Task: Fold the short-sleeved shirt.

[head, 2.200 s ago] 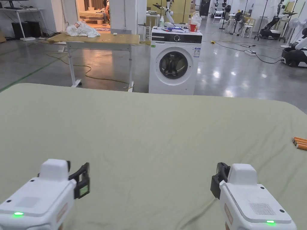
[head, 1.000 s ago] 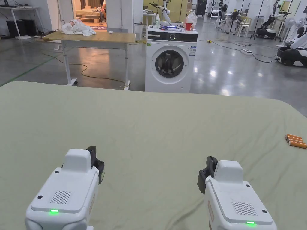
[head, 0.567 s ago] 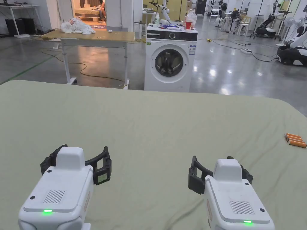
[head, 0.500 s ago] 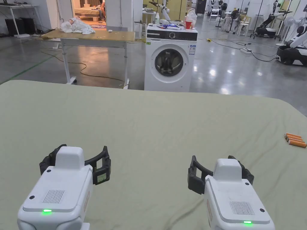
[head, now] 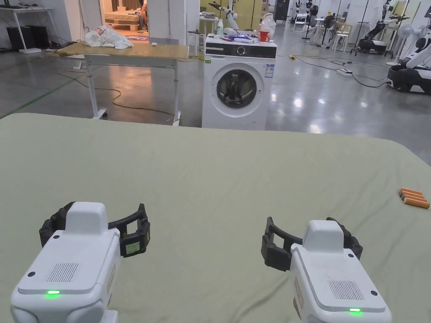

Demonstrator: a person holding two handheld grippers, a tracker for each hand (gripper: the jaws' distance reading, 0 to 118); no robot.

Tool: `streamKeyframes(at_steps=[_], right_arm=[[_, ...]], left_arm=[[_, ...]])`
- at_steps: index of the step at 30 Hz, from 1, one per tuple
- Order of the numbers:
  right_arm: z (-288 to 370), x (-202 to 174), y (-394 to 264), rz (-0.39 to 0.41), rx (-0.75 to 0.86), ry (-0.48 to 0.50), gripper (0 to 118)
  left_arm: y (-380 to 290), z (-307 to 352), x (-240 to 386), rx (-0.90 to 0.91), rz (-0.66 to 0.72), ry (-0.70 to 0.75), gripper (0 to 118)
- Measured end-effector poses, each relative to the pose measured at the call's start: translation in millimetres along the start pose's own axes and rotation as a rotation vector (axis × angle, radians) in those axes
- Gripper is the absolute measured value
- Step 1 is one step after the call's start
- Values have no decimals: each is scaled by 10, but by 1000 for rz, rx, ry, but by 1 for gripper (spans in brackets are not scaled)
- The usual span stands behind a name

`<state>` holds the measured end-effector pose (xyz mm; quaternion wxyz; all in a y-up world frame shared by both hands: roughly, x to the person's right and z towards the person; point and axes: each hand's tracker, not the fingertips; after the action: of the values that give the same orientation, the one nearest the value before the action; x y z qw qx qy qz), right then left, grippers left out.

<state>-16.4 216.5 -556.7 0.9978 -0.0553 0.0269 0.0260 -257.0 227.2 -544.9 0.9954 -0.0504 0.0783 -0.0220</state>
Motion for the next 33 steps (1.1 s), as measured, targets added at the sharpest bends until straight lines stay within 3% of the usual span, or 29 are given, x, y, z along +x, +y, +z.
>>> streamKeyframes(at_steps=[9, 19, 28, 33], right_arm=[[-57, -19, 52, -45, -42, -62, 103], [-142, 34, 94, -148, -101, -19, 104], [-205, 17, 203, -261, -200, -69, 104], [-231, 17, 244, -271, -219, -56, 105]], left_arm=[[14, -7, -44, -11, 23, -1, 107], [10, -24, -53, -34, 32, -19, 107], [19, -43, -71, -40, 31, -27, 107], [32, -70, -93, -48, 36, -24, 107]])
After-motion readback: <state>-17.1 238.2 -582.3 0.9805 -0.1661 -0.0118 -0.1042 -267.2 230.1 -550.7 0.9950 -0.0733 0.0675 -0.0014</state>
